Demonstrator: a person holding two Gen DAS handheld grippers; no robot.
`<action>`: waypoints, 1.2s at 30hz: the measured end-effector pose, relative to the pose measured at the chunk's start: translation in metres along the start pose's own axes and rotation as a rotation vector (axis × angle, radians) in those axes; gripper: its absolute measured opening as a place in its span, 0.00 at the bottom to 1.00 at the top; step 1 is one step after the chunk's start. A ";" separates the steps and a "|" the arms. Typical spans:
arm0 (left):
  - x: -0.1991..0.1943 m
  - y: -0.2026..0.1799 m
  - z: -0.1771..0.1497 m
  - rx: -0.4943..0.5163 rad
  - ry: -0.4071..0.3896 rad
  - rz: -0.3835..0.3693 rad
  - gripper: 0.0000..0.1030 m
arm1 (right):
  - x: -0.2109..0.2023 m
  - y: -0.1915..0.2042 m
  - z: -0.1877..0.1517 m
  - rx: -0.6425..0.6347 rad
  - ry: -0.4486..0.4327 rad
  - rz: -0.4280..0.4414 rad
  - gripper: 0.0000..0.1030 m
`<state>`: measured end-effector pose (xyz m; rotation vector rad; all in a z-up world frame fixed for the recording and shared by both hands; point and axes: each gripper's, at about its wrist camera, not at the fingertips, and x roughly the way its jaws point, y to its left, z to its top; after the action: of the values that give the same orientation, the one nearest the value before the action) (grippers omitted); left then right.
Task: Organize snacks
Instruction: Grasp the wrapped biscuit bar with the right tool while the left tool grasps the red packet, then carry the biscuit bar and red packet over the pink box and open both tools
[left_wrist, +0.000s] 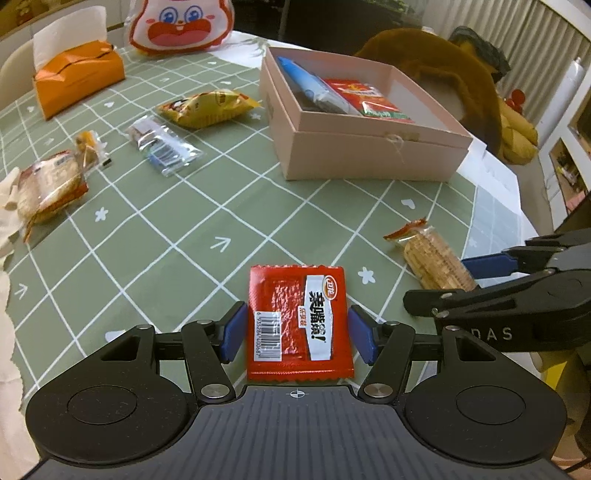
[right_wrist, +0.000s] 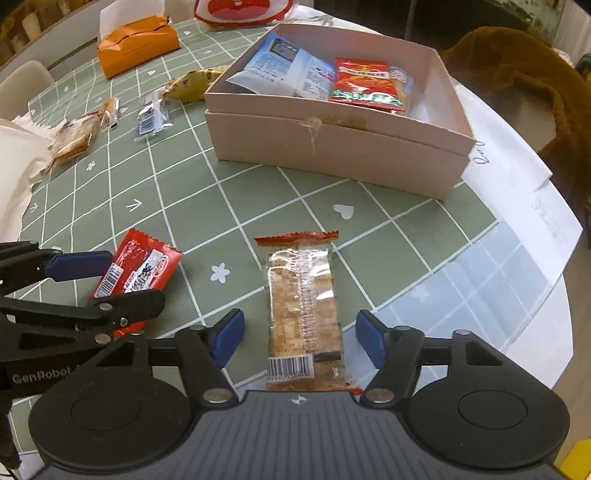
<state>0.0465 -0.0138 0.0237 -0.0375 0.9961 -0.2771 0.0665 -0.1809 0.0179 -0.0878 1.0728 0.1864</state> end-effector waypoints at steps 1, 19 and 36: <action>0.000 0.001 0.000 -0.005 -0.002 -0.004 0.63 | 0.000 0.001 0.001 -0.005 0.003 -0.001 0.61; -0.001 -0.001 -0.002 -0.012 -0.011 0.007 0.64 | -0.010 -0.009 0.005 0.008 0.018 0.017 0.34; -0.127 -0.017 0.166 -0.017 -0.407 -0.186 0.62 | -0.188 -0.078 0.116 0.063 -0.446 0.066 0.34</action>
<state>0.1162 -0.0147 0.2211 -0.1953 0.5906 -0.4129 0.0951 -0.2593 0.2367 0.0454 0.6366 0.2196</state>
